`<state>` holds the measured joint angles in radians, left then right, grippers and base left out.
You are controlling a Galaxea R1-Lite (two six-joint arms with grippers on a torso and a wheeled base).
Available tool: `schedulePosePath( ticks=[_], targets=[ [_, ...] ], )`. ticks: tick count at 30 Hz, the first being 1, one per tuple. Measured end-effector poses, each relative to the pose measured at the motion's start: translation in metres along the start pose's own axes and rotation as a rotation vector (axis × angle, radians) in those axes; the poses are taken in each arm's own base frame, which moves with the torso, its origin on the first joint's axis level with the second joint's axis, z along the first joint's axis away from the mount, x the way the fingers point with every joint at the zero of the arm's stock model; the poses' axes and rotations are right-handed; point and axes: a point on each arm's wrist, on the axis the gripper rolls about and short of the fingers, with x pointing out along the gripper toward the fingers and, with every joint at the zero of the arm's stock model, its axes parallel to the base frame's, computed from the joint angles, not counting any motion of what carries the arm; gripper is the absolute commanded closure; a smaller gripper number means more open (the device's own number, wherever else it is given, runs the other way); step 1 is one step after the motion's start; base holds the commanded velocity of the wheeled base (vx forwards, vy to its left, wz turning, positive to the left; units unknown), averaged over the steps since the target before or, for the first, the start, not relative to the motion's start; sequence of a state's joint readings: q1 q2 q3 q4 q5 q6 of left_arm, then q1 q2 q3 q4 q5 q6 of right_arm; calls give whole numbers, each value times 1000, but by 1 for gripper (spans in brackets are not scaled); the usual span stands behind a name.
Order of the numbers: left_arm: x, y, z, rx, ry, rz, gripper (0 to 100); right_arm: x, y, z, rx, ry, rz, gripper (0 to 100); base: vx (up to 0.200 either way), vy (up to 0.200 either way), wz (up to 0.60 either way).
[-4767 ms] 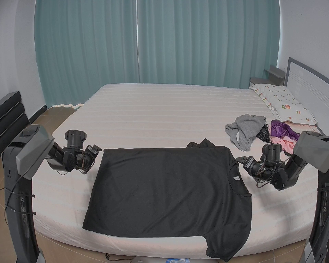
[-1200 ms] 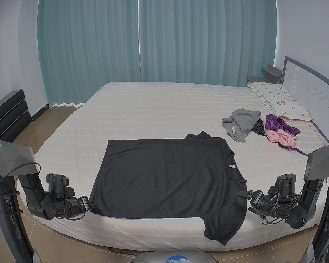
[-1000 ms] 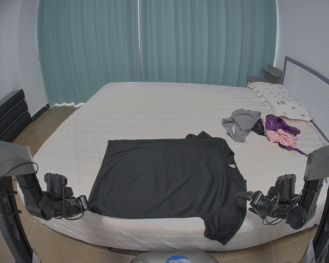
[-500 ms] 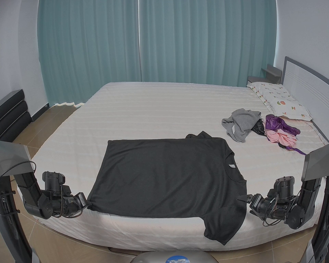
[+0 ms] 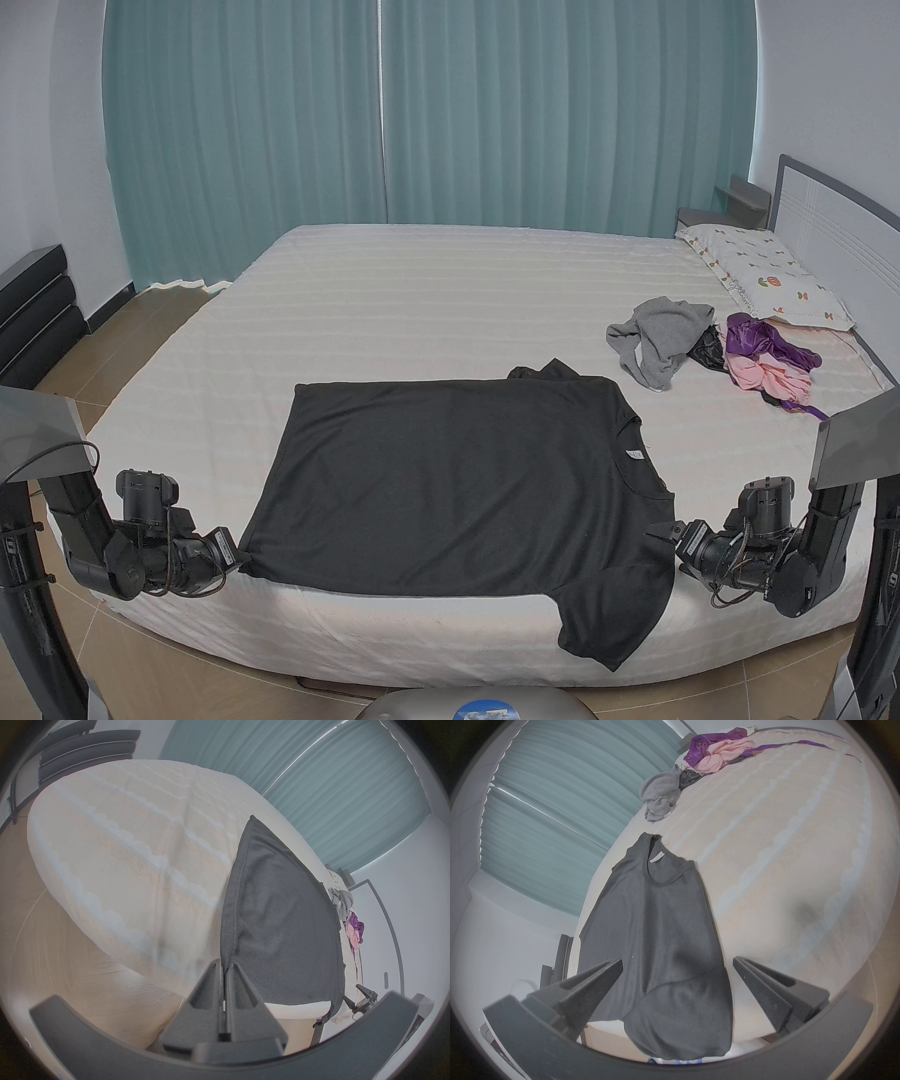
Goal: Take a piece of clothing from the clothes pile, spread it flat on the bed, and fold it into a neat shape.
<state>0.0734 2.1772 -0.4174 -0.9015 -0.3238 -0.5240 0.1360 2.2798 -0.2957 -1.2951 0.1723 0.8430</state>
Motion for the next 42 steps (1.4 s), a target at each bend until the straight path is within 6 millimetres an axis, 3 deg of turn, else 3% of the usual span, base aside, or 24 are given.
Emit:
schedulePosePath(
  ticks=[2,3,17,27,35,36,42],
  targets=[
    [0,0,0,0,0,0,100,3,0,2,0,-11,-5,0,0,0,0],
    [0,0,0,0,0,-1,100,5,0,2,-1,-17,-9,100,0,0,0],
    [-1,1,-2,-5,9,3,100,25,1,2,-46,-57,-71,100,0,0,0],
    [-1,2,-3,-8,11,5,100,32,15,36,-17,-77,-87,100,0,0,0],
    [-1,2,-3,-9,13,6,100,46,27,51,-33,-83,-54,100,0,0,0],
    [-1,2,-3,-9,13,6,100,47,27,51,-38,-78,-50,0,0,0,0],
    [-1,2,-3,-9,13,6,100,48,27,55,-61,-54,-19,0,0,0,0]
  ],
)
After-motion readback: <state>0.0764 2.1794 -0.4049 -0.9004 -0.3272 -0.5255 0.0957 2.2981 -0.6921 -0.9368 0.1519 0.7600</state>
